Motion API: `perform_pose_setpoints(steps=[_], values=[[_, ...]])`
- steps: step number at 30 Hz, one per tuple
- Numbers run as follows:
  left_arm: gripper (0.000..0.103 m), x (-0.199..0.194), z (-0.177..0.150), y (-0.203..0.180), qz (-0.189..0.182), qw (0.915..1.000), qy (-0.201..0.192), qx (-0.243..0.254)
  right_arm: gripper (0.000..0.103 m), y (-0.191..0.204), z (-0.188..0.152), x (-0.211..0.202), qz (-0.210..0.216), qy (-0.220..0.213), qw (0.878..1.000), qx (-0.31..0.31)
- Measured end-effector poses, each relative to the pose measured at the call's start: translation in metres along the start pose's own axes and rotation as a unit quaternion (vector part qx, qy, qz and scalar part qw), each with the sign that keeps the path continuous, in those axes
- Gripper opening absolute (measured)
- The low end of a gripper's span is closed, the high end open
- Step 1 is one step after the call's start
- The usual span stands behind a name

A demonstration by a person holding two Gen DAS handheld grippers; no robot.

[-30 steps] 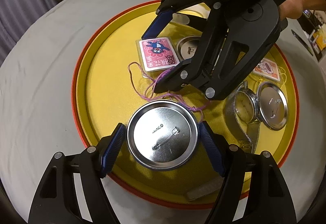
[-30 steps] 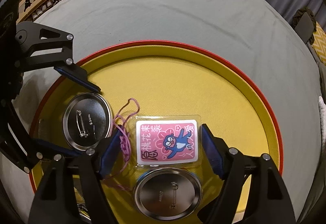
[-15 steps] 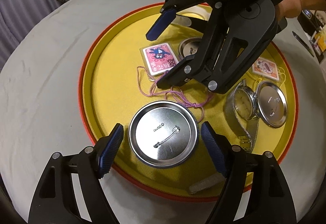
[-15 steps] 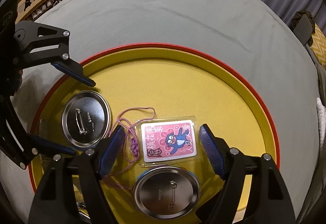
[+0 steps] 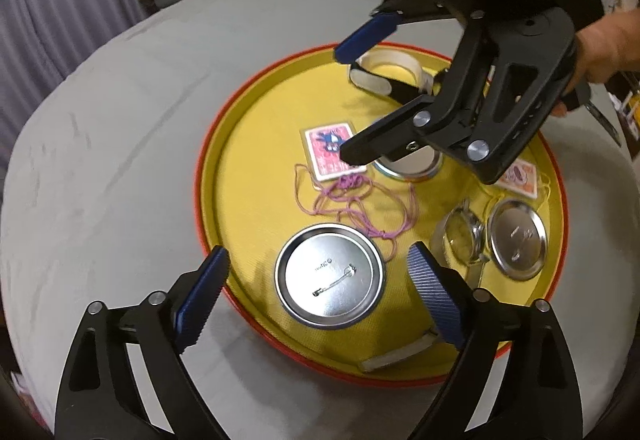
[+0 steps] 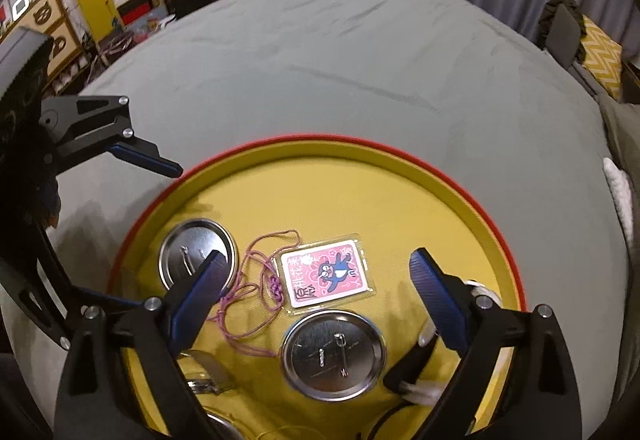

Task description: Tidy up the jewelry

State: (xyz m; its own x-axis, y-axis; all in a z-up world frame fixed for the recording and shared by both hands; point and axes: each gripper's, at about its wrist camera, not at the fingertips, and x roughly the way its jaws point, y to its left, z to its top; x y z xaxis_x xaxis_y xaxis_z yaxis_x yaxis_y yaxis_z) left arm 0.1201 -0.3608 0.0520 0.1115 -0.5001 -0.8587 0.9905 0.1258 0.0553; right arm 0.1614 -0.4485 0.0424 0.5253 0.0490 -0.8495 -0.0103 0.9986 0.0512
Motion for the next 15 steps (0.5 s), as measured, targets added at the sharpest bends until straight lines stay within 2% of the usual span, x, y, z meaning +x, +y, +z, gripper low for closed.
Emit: perform_pose_setpoints(steps=[1,2,3,10,13,15], values=[[0.091,-0.002,0.001,-0.001,0.004,1.0000,-0.001,-0.002,0.089,-0.002,-0.001,-0.007,0.001,-0.007,1.000,0.012],[0.092,-0.006,0.003,-0.002,0.010,0.9999,-0.003,-0.006,0.094,-0.005,-0.001,-0.013,0.001,-0.013,1.000,0.026],[0.094,-0.009,0.005,-0.004,0.018,0.9997,-0.005,-0.013,0.095,-0.007,-0.001,-0.017,0.001,-0.016,0.999,0.035],[0.097,-0.025,0.024,-0.015,0.017,0.9978,-0.017,-0.062,0.095,-0.036,-0.018,-0.051,-0.005,-0.018,0.992,0.124],[0.097,-0.023,0.029,-0.016,0.018,0.9960,-0.006,-0.087,0.095,-0.050,-0.028,-0.061,-0.005,-0.006,0.988,0.154],[0.097,-0.018,0.028,-0.020,0.016,0.9932,0.019,-0.114,0.095,-0.055,-0.033,-0.066,0.003,0.002,0.985,0.173]])
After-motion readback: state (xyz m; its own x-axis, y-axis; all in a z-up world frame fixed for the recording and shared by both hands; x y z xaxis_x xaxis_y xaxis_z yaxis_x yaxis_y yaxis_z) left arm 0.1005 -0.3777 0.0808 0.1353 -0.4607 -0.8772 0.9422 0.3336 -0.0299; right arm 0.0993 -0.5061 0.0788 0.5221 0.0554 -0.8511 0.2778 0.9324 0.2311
